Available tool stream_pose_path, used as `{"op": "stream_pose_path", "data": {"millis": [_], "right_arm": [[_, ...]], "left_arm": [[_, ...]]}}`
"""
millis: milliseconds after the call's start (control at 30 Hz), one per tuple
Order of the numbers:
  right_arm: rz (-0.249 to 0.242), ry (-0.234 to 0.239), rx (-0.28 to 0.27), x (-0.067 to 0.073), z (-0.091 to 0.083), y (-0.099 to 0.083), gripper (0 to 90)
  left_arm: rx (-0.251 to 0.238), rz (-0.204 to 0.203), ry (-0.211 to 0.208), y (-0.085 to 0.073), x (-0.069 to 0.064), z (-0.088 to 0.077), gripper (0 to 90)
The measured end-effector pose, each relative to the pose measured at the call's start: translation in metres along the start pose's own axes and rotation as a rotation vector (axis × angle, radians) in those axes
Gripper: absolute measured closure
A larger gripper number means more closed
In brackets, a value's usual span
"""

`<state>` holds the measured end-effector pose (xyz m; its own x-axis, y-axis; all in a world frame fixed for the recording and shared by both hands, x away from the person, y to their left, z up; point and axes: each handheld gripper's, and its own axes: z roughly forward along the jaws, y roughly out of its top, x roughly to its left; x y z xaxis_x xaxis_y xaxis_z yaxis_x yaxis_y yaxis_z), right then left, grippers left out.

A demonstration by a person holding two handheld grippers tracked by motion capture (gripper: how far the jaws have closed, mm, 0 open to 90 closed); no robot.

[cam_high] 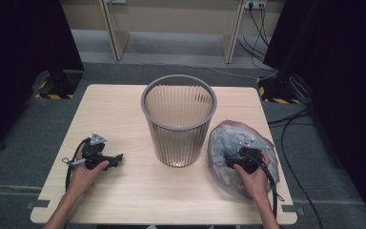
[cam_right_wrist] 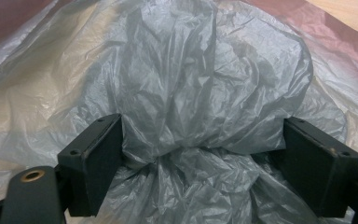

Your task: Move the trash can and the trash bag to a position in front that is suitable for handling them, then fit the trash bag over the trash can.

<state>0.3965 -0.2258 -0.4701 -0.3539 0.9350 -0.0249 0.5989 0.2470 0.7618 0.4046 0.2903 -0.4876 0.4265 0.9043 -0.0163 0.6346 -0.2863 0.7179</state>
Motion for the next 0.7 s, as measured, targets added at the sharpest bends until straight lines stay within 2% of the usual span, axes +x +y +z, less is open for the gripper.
{"op": "stream_pose_path", "data": {"millis": [333, 467, 600, 700], "right_arm": [[-0.015, 0.013, 0.001, -0.001, -0.002, 0.006, 18.0], [-0.020, 0.030, -0.064, -0.004, -0.017, 0.017, 18.6], [0.016, 0.018, -0.136, -0.009, -0.032, 0.025, 18.9], [0.051, 0.013, -0.128, -0.013, -0.032, 0.025, 18.8]], "left_arm": [[-0.001, 0.002, -0.003, 0.000, 0.000, 0.000, 0.0], [0.000, 0.007, -0.011, 0.000, 0.000, 0.000, 0.0], [0.000, 0.012, -0.013, -0.002, -0.001, -0.002, 0.0], [-0.002, 0.015, -0.013, -0.002, -0.001, -0.002, 0.0]]}}
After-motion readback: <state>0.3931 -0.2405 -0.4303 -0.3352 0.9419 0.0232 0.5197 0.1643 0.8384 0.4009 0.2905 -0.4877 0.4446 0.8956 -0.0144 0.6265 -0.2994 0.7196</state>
